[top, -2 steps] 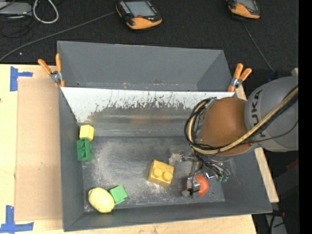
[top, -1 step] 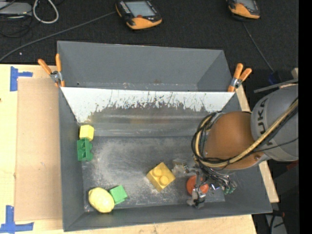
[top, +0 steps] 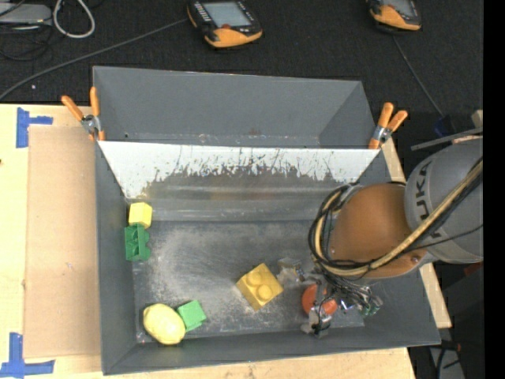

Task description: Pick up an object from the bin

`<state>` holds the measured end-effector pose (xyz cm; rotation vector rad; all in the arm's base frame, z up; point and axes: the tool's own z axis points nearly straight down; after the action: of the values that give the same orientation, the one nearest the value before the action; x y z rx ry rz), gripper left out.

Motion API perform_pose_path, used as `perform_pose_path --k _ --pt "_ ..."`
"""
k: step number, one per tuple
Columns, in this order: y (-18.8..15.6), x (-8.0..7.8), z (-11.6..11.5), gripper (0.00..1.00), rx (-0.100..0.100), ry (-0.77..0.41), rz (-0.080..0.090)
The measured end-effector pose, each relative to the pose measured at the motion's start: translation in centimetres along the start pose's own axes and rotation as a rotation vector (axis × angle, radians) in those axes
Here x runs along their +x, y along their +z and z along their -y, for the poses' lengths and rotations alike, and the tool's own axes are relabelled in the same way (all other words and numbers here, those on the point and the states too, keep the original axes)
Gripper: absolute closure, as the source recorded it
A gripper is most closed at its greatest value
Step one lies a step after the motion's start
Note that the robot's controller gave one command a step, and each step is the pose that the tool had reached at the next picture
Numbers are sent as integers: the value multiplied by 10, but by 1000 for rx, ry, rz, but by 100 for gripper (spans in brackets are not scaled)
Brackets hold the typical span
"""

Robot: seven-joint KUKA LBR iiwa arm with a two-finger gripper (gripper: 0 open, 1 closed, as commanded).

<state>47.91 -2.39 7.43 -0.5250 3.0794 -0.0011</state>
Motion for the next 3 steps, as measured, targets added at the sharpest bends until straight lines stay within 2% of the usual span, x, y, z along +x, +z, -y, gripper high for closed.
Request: perform_pose_path --k 2,3 --pt "5 -10 34 0 -4 30 -5" --pt "5 -7 51 0 -5 51 -4"
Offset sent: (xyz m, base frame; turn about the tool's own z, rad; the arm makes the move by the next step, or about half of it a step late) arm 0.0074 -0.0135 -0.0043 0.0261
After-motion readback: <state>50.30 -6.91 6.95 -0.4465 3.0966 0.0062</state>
